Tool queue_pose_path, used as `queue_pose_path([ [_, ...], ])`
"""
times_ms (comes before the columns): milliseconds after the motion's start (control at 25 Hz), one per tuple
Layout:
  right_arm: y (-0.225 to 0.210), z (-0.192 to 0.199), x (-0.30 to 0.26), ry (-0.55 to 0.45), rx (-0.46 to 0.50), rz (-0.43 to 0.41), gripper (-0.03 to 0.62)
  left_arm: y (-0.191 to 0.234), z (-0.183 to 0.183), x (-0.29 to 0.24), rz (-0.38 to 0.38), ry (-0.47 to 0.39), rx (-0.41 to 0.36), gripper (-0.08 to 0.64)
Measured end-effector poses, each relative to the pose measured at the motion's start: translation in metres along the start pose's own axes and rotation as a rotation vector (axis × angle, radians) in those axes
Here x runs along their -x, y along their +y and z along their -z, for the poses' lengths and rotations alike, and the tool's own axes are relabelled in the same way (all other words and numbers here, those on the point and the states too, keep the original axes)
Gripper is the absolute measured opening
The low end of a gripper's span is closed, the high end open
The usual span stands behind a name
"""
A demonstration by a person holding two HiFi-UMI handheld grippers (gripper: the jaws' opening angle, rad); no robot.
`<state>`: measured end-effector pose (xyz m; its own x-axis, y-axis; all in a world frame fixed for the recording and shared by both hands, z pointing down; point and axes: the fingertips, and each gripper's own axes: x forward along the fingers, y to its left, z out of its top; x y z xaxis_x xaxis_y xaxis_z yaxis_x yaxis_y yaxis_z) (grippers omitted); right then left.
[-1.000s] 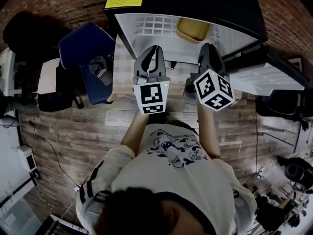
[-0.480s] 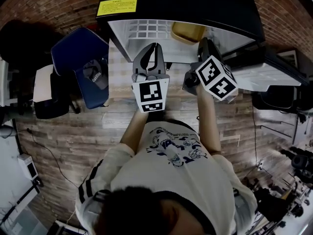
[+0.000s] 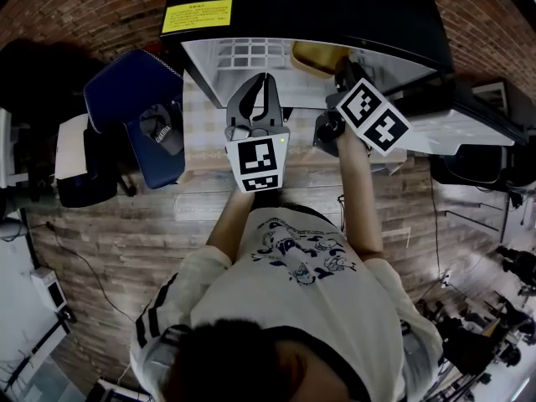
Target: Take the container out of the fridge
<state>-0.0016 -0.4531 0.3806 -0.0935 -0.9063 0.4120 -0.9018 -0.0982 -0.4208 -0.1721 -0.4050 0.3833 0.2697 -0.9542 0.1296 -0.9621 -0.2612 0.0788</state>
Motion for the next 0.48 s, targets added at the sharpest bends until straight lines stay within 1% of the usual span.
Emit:
queue_pose_path([
  [240, -0.004, 0.005, -0.012, 0.061, -0.027, 0.054, 0.106, 0.004, 0.004, -0.002, -0.008, 0.007, 0.002, 0.026],
  [480, -0.003, 0.011, -0.018, 0.096, -0.039, 0.063, 0.106, 0.004, 0.003, -0.003, -0.015, 0.002, 0.007, 0.026],
])
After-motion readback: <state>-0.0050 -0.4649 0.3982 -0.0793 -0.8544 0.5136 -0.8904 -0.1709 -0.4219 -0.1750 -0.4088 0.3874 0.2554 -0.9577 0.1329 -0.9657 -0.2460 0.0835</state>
